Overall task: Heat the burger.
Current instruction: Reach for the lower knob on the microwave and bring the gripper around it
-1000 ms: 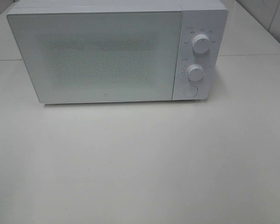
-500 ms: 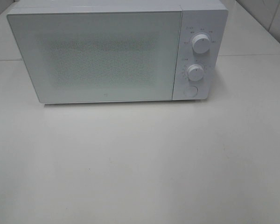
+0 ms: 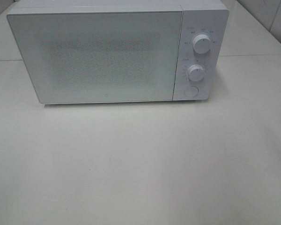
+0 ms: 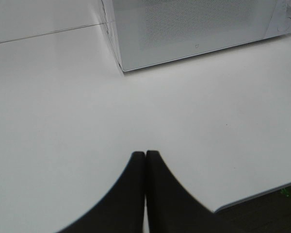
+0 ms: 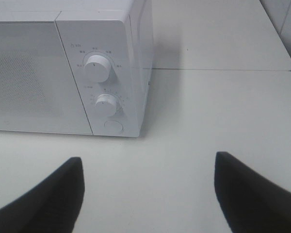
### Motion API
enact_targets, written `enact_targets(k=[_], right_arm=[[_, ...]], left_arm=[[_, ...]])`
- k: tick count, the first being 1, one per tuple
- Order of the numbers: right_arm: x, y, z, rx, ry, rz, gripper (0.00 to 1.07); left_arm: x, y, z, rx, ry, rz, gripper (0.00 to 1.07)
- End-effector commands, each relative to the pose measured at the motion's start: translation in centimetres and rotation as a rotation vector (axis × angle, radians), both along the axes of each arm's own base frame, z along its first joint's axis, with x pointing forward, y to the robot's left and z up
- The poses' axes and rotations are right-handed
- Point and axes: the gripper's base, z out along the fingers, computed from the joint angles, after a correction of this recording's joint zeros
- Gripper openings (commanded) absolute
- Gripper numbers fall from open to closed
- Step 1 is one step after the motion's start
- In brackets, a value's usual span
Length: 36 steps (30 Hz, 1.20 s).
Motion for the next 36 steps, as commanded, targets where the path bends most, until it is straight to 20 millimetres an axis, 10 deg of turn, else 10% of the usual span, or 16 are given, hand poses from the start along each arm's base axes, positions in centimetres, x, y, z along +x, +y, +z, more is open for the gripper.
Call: enact_targets(k=[1, 20, 36], right_arm=[[1.5, 0.3, 0.0, -0.010, -0.033, 0.011, 0.72], [10.7, 2.2, -3.6, 0.015, -0.146, 0.025, 0.72], [14.4, 3.0, -7.0, 0.043, -0.204, 0.027, 0.72]], left_arm=[[0.0, -0.1, 0.1, -0.012, -0.016, -0.002, 0.00], [0.0, -0.1, 0.1, -0.016, -0.015, -0.005, 0.00], [0.0, -0.1, 0.1, -0.016, -0.015, -0.005, 0.00]])
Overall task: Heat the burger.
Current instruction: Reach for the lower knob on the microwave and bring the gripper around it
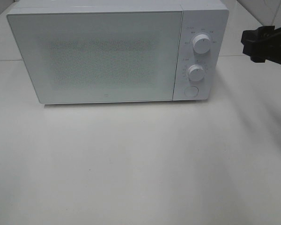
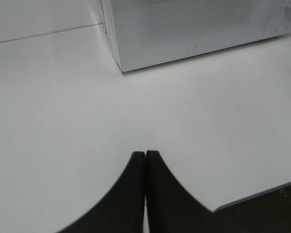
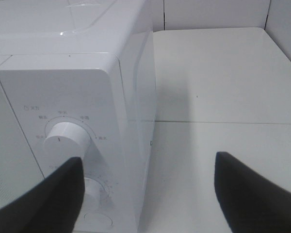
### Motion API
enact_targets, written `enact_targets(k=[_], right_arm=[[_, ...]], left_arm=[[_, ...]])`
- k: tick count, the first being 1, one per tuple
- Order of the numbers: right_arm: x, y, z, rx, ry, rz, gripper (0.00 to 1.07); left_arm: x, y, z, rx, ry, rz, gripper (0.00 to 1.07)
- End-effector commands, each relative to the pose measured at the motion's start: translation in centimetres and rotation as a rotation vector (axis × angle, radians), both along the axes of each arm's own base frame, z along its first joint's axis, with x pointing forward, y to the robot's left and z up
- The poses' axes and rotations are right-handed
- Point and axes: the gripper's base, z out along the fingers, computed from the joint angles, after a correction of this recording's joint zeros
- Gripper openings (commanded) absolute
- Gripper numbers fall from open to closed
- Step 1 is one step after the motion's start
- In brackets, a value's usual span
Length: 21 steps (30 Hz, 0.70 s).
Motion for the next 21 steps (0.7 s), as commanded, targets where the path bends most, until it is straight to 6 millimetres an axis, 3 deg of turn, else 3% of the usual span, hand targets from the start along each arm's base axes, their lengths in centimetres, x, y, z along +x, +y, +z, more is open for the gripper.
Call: enact_targets(k=[1, 5, 11, 13, 17, 21], right_arm=[[0.7, 0.2, -0.6, 0.009, -0.025, 0.002, 0.72], [1.2, 1.0, -2.1, 0.030, 0.029, 0.018, 0.72], [1.1, 2.9, -2.6, 0.032, 0.008, 0.087, 0.72], [1.1, 4.7, -3.0, 0.059, -0.029, 0.136, 0.72], [0.8, 6.2, -3.5, 0.069, -0.030, 0.164, 0.72], [0.6, 8.2, -5.1, -0.025, -0.018, 0.175, 0.72]], left_arm=[[0.0, -0.1, 0.1, -0.013, -0.015, -0.002, 0.00], [0.0, -0.1, 0.1, -0.013, -0.015, -0.002, 0.00], [0.0, -0.1, 0.1, -0.013, -0.015, -0.002, 0.00], [0.0, -0.1, 0.1, -0.013, -0.015, -0.002, 0.00], [0.0, -0.1, 0.1, -0.013, -0.015, -0.002, 0.00], [0.0, -0.1, 0.1, -0.013, -0.015, -0.002, 0.00]])
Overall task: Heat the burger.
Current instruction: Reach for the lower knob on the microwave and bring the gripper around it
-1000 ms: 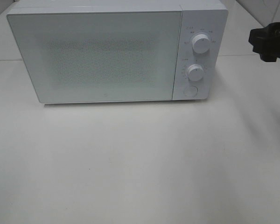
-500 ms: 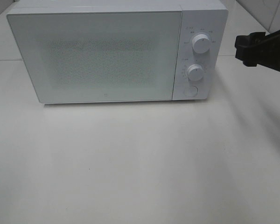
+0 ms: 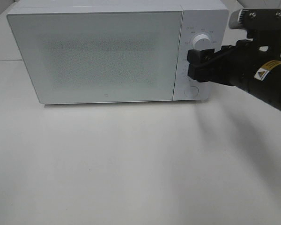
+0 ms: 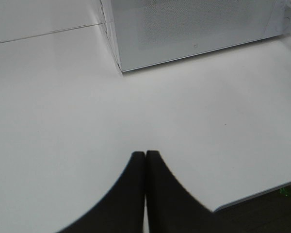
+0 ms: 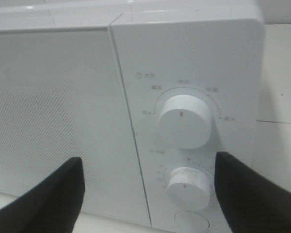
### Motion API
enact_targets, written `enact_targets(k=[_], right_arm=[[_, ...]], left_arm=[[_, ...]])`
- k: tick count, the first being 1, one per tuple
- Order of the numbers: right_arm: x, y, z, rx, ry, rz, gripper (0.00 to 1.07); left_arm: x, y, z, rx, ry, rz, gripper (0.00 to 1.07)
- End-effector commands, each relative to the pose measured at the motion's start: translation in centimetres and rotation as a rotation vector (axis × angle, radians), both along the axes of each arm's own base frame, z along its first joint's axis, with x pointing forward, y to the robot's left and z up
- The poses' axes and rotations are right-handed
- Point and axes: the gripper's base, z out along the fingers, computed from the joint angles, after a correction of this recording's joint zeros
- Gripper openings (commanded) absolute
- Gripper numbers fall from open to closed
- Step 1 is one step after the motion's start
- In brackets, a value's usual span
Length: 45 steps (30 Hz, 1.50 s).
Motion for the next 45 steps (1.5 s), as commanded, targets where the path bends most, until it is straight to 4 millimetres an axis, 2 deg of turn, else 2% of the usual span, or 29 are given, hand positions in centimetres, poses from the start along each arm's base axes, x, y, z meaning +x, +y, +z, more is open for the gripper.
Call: enact_targets(k=[1, 3, 8, 15, 22, 28, 34, 45], right_arm=[[0.2, 0.8, -0.5, -0.053, -0.015, -0.012, 0.72], [0.4, 1.1, -1.6, -0.102, 0.001, -0.026, 0.72], [0.8, 1.2, -2.7, -0.112, -0.001, -0.033, 0.72], [1.5, 1.2, -3.8, -0.100, -0.093, -0.064, 0.72], [2.1, 0.8, -6.1, -0.099, -0.151, -0.142, 0.72], [2.2, 0.6, -7.4, -0.080, -0.136, -0.166, 0.72], [2.3, 0.7, -7.5, -0.072, -0.146, -0.171, 0.72], [4.1, 1.2, -6.2, -0.021, -0.206, -0.234, 0.72]], left_arm=[[0.0, -0.1, 0.1, -0.014, -0.015, 0.000, 0.00], [0.0, -0.1, 0.1, -0.014, -0.015, 0.000, 0.00], [0.0, -0.1, 0.1, -0.014, -0.015, 0.000, 0.00], [0.0, -0.1, 0.1, -0.014, -0.015, 0.000, 0.00], [0.0, -0.1, 0.1, -0.014, -0.015, 0.000, 0.00], [0.0, -0.1, 0.1, -0.014, -0.015, 0.000, 0.00], [0.0, -0.1, 0.1, -0.014, -0.015, 0.000, 0.00], [0.5, -0.2, 0.1, -0.007, 0.017, 0.000, 0.00]])
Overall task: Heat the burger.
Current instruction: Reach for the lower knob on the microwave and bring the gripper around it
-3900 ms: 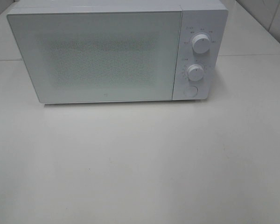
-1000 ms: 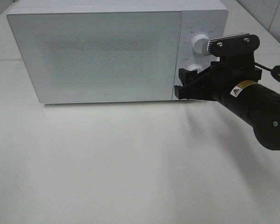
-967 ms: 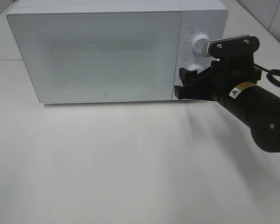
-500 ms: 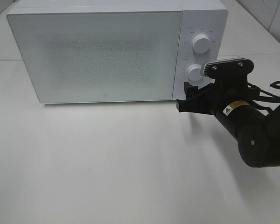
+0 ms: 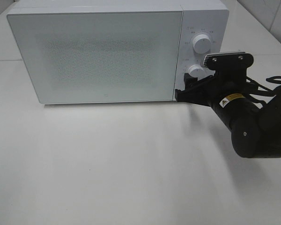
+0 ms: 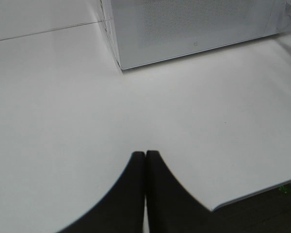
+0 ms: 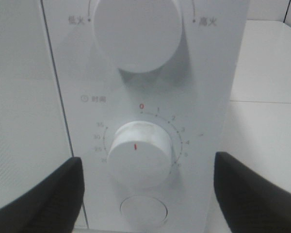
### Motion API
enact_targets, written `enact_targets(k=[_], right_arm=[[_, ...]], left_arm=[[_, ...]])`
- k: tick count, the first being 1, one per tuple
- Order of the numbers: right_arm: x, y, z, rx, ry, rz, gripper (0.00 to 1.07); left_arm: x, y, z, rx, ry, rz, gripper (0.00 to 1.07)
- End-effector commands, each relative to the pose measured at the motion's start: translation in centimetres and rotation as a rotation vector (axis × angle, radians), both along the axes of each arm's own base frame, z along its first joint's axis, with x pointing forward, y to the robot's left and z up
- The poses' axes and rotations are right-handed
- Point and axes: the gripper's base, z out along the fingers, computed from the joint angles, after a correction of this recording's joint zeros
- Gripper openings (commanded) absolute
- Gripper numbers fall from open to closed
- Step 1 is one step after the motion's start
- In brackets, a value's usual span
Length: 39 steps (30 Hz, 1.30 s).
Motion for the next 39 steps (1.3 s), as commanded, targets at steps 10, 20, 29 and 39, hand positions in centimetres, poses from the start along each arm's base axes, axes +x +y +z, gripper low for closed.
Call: enact_targets(k=[10, 20, 29, 39], right_arm=[[1.3, 0.4, 1.7, 0.008, -0.133, -0.031, 0.72], [1.3, 0.4, 1.2, -0.001, -0.128, -0.029, 0.72], [1.3, 0.4, 1.2, -0.002, -0.128, -0.029, 0.72], [2.2, 0.9, 2.0, 0.020, -0.161, -0.032, 0.72]], left_arm=[[0.8, -0.3, 0.0, -0.004, 0.034, 0.001, 0.00], [0.4, -0.1, 0.1, -0.007, 0.007, 0.003, 0.00], [-0.5, 0.1, 0.0, -0.019, -0.052, 0.006, 0.00], [-0.5, 0.1, 0.0, -0.019, -0.052, 0.006, 0.00]])
